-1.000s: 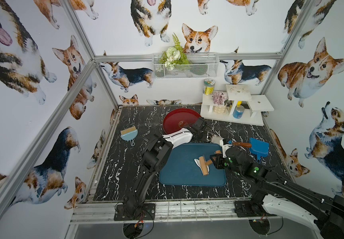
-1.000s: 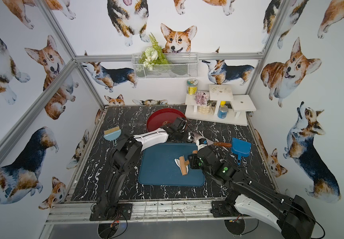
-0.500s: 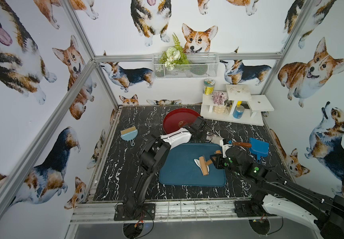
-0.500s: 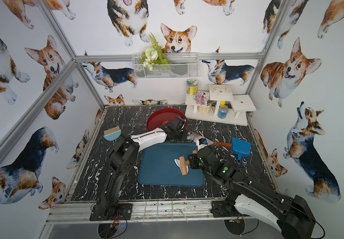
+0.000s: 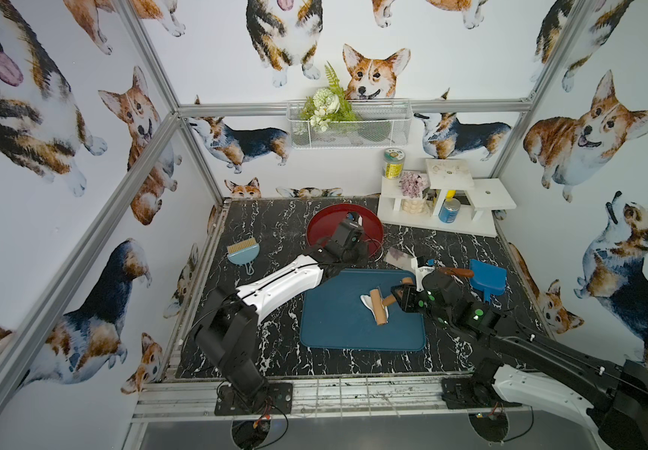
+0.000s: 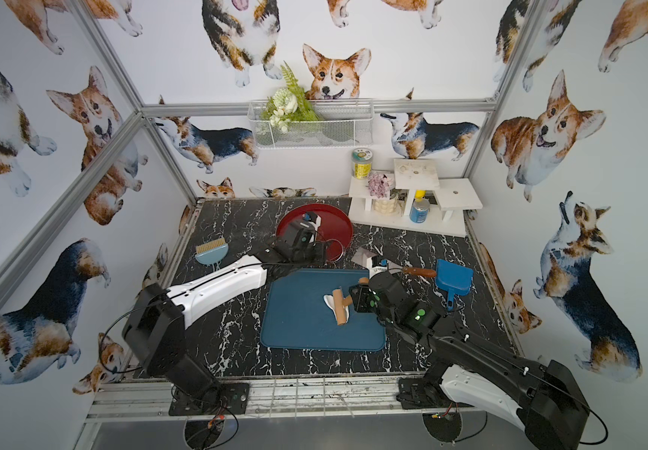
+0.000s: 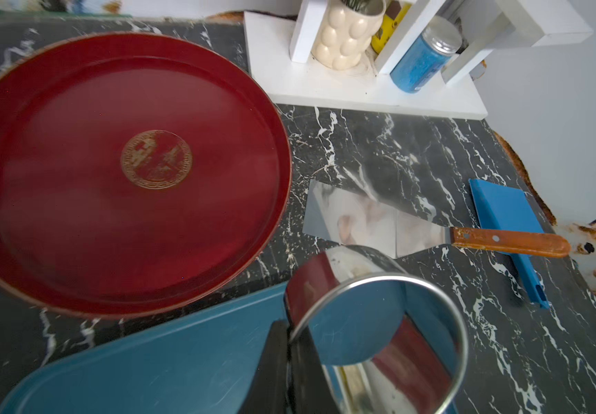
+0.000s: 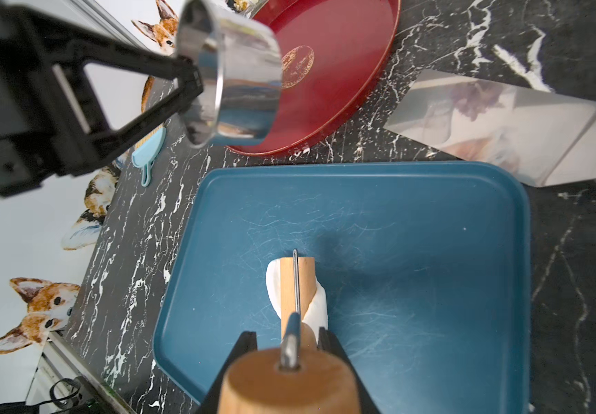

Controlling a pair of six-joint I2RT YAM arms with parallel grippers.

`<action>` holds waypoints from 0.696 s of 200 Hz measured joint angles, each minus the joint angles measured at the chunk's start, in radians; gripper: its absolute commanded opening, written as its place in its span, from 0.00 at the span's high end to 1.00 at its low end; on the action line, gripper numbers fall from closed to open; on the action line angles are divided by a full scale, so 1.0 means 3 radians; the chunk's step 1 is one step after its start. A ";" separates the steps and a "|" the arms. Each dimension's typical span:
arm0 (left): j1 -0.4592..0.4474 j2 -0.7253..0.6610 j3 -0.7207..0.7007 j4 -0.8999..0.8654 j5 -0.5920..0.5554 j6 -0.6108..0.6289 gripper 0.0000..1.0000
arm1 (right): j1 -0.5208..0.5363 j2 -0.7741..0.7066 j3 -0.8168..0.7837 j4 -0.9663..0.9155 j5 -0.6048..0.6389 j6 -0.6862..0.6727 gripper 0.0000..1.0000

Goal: Roll out the dumpling wrappers from the dough
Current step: Remove the dumpling wrapper from the work surface.

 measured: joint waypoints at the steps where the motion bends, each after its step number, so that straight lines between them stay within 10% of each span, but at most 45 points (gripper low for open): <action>1: 0.0001 -0.0022 -0.0014 -0.0001 -0.0003 0.0001 1.00 | 0.0001 0.0004 0.0003 0.0004 -0.0006 0.0003 1.00; 139: 0.0156 -0.1804 -0.1330 -0.0626 -0.0301 -0.0080 1.00 | 0.0345 0.0977 0.0303 0.0525 0.0057 0.0390 1.00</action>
